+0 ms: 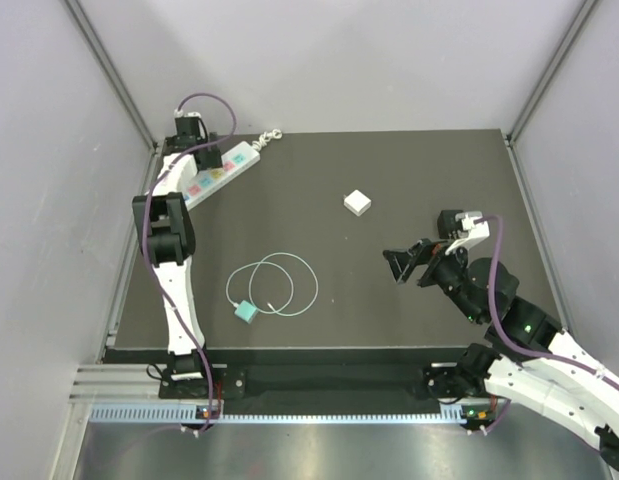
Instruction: Insert the plug
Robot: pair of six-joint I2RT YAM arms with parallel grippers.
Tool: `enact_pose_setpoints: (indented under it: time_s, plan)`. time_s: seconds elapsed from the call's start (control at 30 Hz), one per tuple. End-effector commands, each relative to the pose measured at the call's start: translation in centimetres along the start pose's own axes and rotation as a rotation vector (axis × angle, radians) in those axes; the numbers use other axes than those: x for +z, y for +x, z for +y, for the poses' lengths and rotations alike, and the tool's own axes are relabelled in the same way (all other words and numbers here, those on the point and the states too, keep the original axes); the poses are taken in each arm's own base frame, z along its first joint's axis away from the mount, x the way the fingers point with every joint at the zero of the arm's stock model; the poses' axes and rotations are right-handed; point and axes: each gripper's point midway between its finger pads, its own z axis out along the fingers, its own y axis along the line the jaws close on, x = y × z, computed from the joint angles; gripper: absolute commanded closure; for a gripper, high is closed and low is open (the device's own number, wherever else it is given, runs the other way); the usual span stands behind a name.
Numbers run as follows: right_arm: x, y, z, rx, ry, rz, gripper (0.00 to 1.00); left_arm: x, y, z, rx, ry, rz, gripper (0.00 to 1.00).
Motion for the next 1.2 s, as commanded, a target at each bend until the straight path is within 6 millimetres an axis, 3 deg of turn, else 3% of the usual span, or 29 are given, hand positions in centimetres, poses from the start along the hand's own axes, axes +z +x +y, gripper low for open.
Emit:
enact_pose_setpoints:
  time_s: [0.0,0.2,0.47,0.6,0.7,0.83,0.97,1.17]
  plan:
    - [0.1,-0.4,0.8,0.01,-0.037,-0.021,0.0,0.2,-2.5,-0.3,-0.024,0.043,-0.033,0.02]
    - [0.0,-0.1,0.8,0.008,-0.043,-0.011,0.0,1.9,-1.6,0.6,-0.032,-0.014,-0.002,0.02]
    - [-0.2,-0.3,0.2,0.017,-0.008,-0.014,0.0,1.7,1.5,-1.4,-0.085,0.096,0.115,0.05]
    - [-0.3,0.2,0.0,0.039,0.003,0.007,0.0,0.4,4.2,-3.7,-0.104,0.232,0.231,0.1]
    - [-0.3,0.4,-0.1,0.055,0.021,0.023,0.0,-0.3,6.3,-3.5,-0.099,0.233,0.311,0.1]
    - [-0.2,0.9,-0.1,0.079,0.031,0.048,0.0,-1.1,7.8,-2.9,-0.125,0.242,0.356,0.09]
    - [0.0,2.0,0.2,0.121,0.015,0.079,0.0,-2.6,10.1,-4.4,-0.155,0.328,0.425,0.13]
    - [0.6,3.0,0.6,0.113,-0.004,0.109,0.0,-5.1,11.2,-6.4,-0.158,0.366,0.451,0.16]
